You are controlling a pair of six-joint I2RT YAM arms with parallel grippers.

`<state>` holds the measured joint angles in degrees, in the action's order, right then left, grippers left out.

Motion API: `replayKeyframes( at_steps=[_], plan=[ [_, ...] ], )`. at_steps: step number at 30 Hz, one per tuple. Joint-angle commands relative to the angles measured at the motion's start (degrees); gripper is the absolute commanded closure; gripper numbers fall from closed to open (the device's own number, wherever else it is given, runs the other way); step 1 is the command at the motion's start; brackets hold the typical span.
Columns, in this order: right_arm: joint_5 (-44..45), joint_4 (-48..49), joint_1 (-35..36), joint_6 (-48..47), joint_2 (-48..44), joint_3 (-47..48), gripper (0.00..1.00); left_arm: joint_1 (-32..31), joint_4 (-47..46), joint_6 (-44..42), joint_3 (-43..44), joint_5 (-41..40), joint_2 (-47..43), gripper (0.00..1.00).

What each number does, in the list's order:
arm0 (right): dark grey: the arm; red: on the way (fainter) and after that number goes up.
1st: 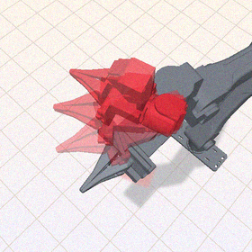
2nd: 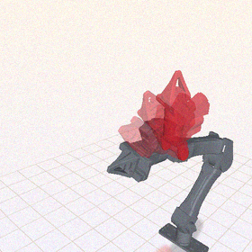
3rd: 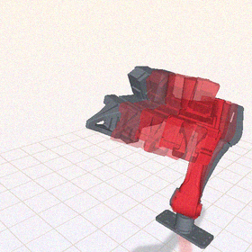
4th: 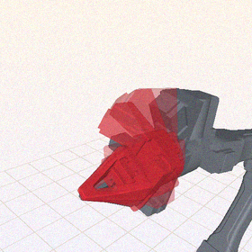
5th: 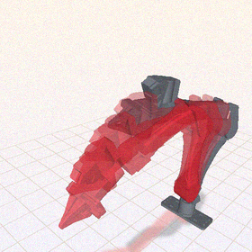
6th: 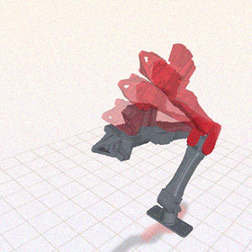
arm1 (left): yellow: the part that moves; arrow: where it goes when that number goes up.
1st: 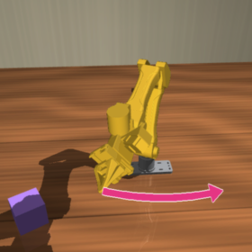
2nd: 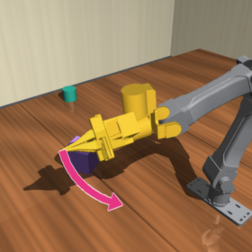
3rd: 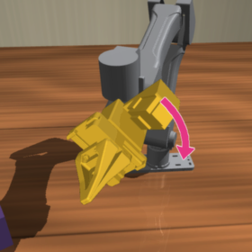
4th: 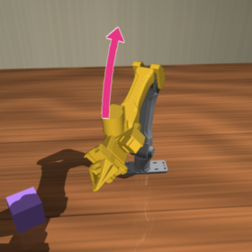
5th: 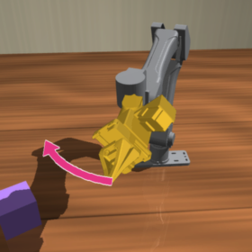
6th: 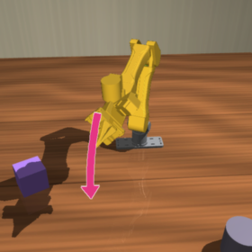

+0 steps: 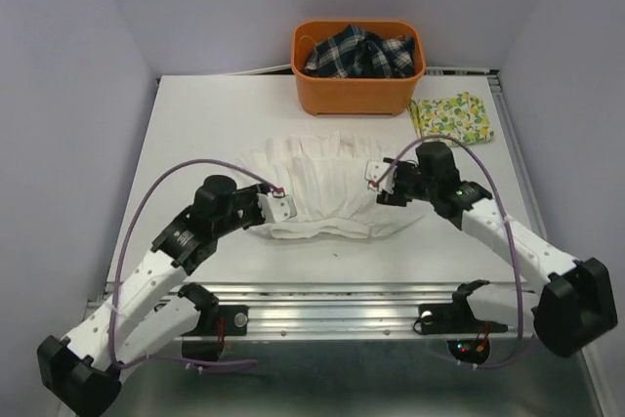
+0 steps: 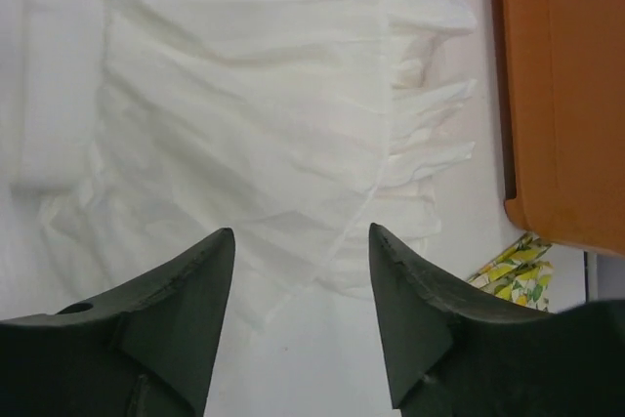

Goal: Fold and stack the skirts
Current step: Flatten the skirt out

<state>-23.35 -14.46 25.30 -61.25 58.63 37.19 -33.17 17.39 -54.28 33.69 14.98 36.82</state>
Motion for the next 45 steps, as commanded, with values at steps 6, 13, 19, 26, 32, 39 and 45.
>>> replayKeyframes(
  at_steps=[6,13,19,26,32,39,45],
  plan=[
    [-0.56,-17.08,2.03,26.97,34.07,34.95,0.49,1.35,-0.08,29.40,17.89,0.29,37.84,0.65],
    [5.42,-17.18,5.98,21.10,39.72,26.12,0.52,4.51,0.72,31.96,19.92,1.81,48.68,0.65],
    [11.04,-15.25,7.40,16.26,39.10,17.40,0.52,4.69,4.32,28.19,20.45,1.80,53.00,0.66],
    [18.61,-12.96,7.40,12.38,40.51,17.29,0.52,-4.09,6.08,17.03,13.96,-1.62,49.84,0.69],
    [19.13,-11.21,7.40,13.79,42.35,23.71,0.50,-14.54,7.57,15.43,12.19,1.09,47.39,0.73],
    [21.42,-5.77,5.03,12.65,47.01,29.87,0.45,-23.25,4.42,16.40,12.45,7.42,41.94,0.73],
    [17.91,-2.68,3.89,18.79,45.44,35.05,0.34,-25.63,1.95,24.21,17.71,8.23,39.91,0.62]
  ],
)
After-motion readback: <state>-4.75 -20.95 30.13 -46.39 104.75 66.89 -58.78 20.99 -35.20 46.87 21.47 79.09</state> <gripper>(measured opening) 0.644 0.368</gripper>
